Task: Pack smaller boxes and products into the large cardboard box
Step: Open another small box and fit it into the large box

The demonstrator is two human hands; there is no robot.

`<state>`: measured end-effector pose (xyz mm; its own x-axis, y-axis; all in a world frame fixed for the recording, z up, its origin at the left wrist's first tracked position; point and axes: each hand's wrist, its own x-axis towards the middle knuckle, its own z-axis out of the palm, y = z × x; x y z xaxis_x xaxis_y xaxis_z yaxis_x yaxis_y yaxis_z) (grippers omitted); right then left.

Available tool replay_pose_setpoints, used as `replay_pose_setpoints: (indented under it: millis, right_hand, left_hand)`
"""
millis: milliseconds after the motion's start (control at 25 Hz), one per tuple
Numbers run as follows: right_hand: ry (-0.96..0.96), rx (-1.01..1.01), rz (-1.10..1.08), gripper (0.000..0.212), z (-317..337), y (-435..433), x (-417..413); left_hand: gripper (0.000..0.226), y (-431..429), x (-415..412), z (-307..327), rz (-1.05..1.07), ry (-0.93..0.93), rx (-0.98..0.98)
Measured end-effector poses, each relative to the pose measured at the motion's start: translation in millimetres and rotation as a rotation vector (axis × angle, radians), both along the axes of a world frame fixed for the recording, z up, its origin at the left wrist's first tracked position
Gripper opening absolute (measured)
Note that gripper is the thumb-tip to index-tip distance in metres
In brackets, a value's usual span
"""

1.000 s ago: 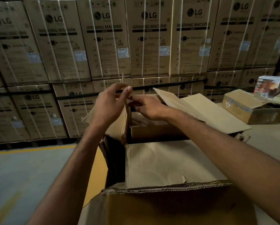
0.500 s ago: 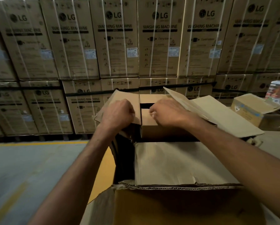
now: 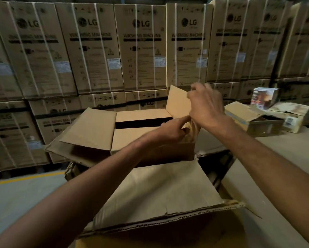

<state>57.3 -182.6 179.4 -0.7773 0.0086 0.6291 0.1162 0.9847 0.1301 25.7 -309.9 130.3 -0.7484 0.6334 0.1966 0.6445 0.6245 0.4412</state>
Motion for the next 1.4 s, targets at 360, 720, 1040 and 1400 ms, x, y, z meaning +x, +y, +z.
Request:
replay_pose_setpoints:
  millis: [360,720,1040,1400]
  right_hand:
    - [-0.447,-0.267,-0.038,0.029,-56,42,-18]
    - [-0.654,-0.383,0.478,0.039,-55,-17,-61]
    - [-0.461,-0.671,0.609,0.037,35,-7,-26]
    - [-1.368,-0.389,0.556,0.024,-1,-24,2]
  left_hand:
    - [0.035,6,-4,-10,-0.035,-0.033,-0.033]
    - [0.04,-100,-46,-7,0.513,0.08,-0.186]
    - [0.029,-126,9,87,0.365,0.259,0.042]
    - [0.022,-116,38,43,0.022,-0.446,-0.553]
